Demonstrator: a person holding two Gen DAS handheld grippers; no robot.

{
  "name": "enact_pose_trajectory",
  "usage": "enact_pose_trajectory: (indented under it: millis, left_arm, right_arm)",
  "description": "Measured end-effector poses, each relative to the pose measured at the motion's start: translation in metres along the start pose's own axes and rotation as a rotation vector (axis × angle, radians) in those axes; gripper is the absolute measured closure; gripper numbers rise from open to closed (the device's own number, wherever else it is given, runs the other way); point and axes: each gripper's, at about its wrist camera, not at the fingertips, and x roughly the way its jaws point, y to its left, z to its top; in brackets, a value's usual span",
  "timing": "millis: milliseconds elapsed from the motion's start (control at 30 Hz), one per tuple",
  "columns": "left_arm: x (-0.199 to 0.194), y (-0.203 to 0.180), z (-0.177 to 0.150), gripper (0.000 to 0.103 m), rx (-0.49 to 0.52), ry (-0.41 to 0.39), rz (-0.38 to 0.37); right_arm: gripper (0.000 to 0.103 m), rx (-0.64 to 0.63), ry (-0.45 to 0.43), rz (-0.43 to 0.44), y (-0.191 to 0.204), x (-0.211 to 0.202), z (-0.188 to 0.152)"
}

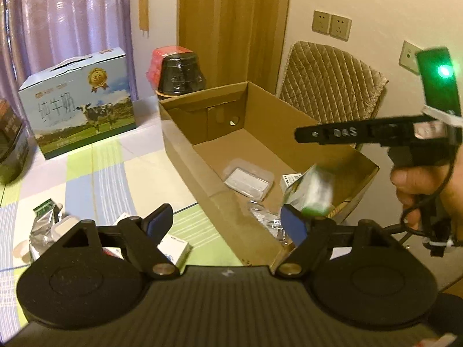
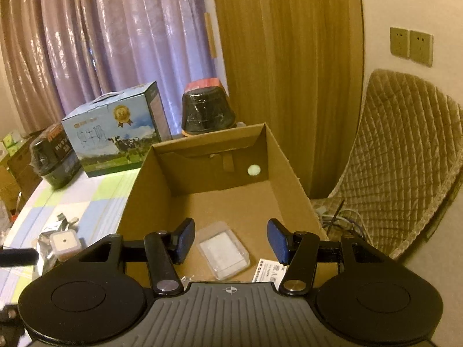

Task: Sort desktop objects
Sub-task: 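Carry the tray and spray box into the cardboard box and release, then move both grippers back over the table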

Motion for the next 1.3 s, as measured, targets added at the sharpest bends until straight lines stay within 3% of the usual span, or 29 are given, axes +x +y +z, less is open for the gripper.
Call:
enact_pose_trajectory:
  millis: [100, 233, 367, 600, 767, 1067, 1300]
  left_arm:
    - [-0.006, 0.005, -0.005, 0.024, -0.023, -0.004, -0.003]
    - [-0.018, 0.010, -0.016, 0.022, -0.047, -0.008, 0.004]
    - [-0.032, 0.017, -0.030, 0.020, -0.073, -0.007, 0.017]
    - [-0.061, 0.034, -0.055, 0.018, -0.127, -0.002, 0.055]
    - [-0.085, 0.051, -0.082, 0.009, -0.178, -0.004, 0.091]
    - [-0.124, 0.089, -0.126, 0.003, -0.258, 0.018, 0.201]
    - [-0.141, 0.111, -0.145, 0.001, -0.291, 0.030, 0.245]
  right_arm:
    - [0.049, 0.001, 0.003, 0.001, -0.001, -0.012, -0.008]
    - [0.034, 0.047, -0.008, 0.005, -0.002, -0.033, -0.020]
    - [0.029, 0.070, -0.016, 0.023, 0.005, -0.054, -0.034]
    - [0.017, 0.085, -0.007, 0.049, 0.033, -0.085, -0.057]
    - [0.005, 0.091, -0.005, 0.095, 0.060, -0.106, -0.075]
    - [0.002, 0.037, 0.077, 0.161, 0.107, -0.114, -0.107]
    - [0.002, -0.005, 0.113, 0.183, 0.134, -0.107, -0.120]
